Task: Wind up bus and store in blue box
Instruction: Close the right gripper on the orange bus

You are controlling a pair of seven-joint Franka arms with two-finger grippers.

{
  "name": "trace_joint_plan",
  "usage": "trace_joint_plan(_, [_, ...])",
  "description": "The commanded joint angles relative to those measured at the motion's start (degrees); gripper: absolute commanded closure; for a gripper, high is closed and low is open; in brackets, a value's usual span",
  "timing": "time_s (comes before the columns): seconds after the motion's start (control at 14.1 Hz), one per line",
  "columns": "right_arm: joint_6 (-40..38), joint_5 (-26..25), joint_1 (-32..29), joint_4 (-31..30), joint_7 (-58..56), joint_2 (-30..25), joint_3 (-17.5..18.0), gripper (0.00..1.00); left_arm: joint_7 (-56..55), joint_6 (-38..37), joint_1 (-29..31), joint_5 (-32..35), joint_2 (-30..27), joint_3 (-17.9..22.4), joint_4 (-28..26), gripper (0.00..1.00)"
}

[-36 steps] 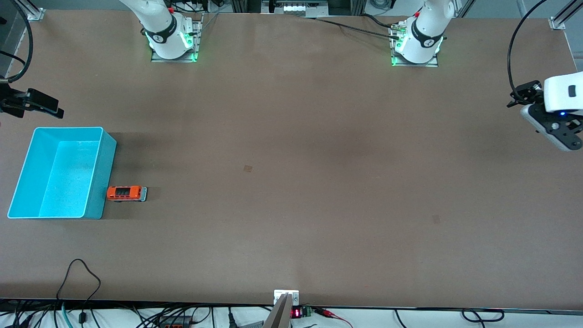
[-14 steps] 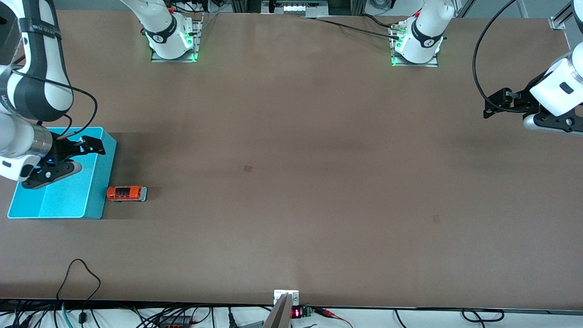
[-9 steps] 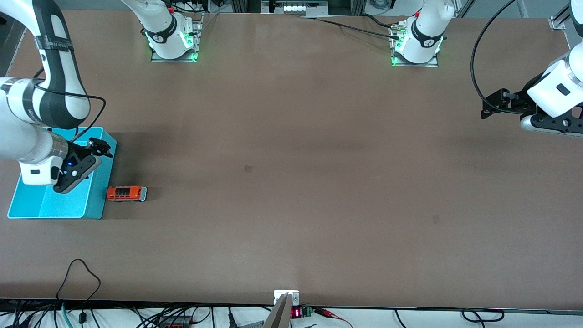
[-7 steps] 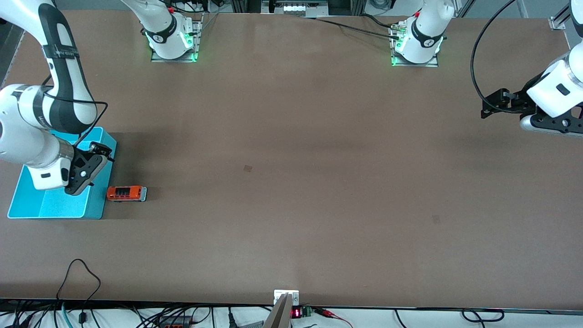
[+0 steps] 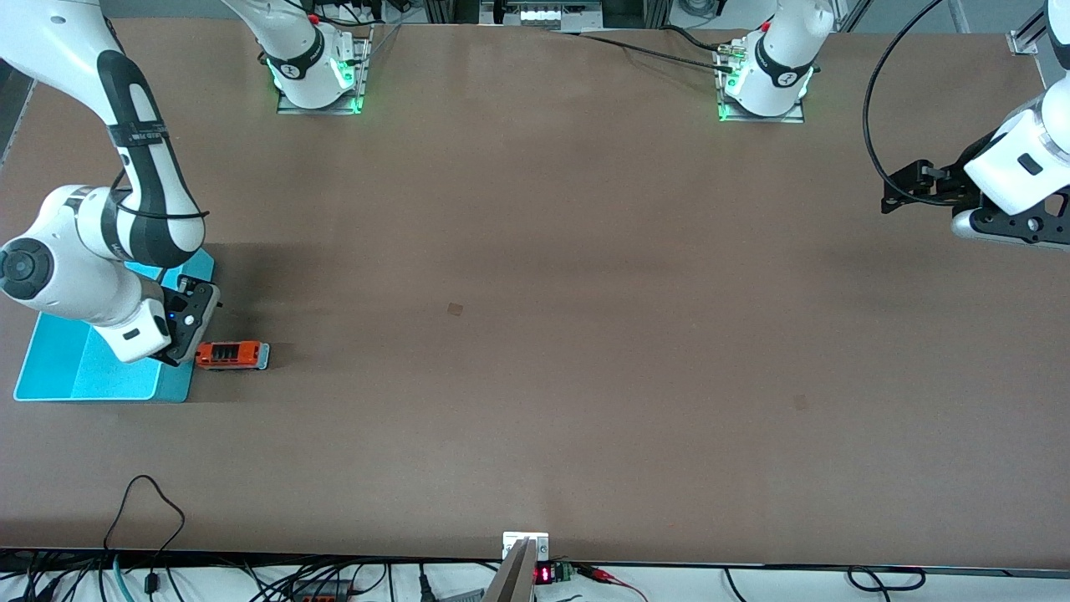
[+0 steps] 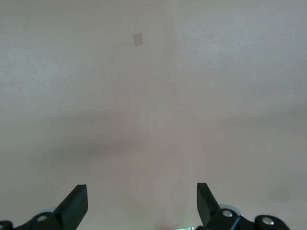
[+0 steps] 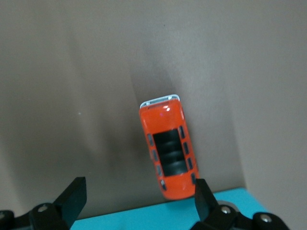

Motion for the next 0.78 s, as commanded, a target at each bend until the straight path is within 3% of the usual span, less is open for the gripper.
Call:
trace_joint_plan(0.0, [2.99,-1.02,-1.25,-0.11,-3.96,1.29,1.49,0.0,-0.51,-0.67,-0.28,-0.46,-0.48,0.17,-0.04,0.0])
trace_joint_plan(0.71, [9.67,-0.75,-2.47,-0.29,-6.77,5.95,1.57,0.0,-0.51,-0.67,-0.19,-0.46,-0.39,0.26,-0.04,0.0])
